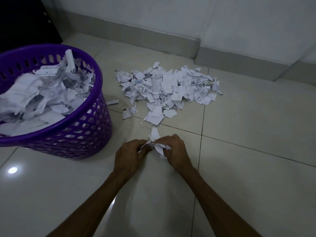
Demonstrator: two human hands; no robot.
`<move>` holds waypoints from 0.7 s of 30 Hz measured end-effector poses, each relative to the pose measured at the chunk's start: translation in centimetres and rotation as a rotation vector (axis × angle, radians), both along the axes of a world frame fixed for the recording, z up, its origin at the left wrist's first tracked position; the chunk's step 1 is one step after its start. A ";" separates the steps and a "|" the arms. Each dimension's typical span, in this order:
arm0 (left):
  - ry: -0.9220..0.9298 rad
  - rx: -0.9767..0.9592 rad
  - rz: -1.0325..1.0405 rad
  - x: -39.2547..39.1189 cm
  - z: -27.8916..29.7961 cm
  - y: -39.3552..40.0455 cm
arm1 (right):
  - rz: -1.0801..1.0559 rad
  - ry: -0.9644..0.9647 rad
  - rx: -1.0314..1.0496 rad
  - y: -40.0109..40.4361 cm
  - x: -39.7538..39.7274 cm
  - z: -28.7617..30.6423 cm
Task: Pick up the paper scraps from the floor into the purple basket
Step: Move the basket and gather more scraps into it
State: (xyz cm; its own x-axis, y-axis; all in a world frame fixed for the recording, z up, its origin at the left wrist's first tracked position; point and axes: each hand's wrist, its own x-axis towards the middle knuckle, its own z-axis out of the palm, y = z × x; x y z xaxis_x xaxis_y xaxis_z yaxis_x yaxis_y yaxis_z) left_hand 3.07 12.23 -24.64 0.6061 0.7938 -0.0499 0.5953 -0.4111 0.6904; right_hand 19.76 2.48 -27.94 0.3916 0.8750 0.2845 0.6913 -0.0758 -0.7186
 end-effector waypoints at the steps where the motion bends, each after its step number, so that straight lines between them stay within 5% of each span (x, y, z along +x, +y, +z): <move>1: -0.020 -0.007 0.017 -0.1 0.3 0.0 | -0.008 0.089 -0.098 -0.3 -0.2 0.6; 4: -0.054 -0.001 0.073 0.2 1.0 0.0 | -0.043 0.113 -0.145 0.9 -0.6 2.7; 14: -0.374 0.122 0.082 2.6 8.8 2.4 | -0.044 0.073 0.160 5.2 -0.3 11.4; 21: -0.421 0.287 0.090 2.6 16.7 5.0 | -0.110 0.074 0.369 8.4 -1.5 18.6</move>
